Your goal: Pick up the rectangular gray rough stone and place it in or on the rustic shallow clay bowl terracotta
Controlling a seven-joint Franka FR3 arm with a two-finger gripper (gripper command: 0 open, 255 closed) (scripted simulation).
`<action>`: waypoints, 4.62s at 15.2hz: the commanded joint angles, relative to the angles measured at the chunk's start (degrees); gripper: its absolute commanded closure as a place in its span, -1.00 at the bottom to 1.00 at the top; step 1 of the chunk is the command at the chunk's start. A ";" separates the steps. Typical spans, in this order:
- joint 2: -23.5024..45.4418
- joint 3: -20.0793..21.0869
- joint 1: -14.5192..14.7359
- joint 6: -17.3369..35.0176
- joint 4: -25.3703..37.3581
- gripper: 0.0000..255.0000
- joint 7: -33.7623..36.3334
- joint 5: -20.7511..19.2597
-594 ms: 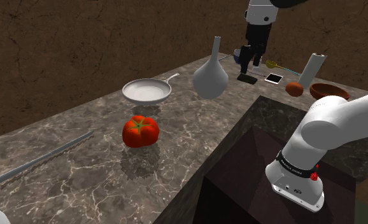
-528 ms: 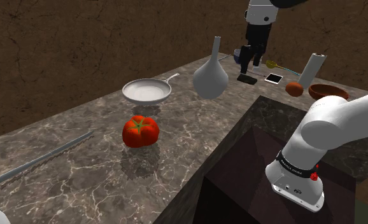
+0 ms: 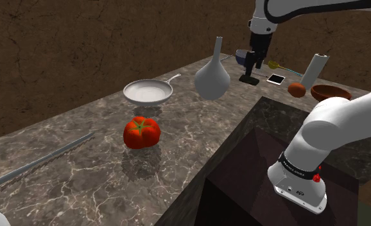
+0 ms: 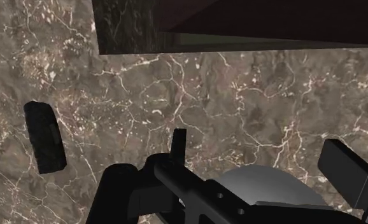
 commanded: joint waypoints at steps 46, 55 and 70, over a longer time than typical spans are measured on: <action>45.72 -26.48 -4.88 36.71 15.15 1.00 -39.82 3.78; 42.92 -26.48 -4.59 32.13 17.24 1.00 -39.16 2.32; 38.05 -25.86 -4.12 20.63 24.36 1.00 -38.68 0.42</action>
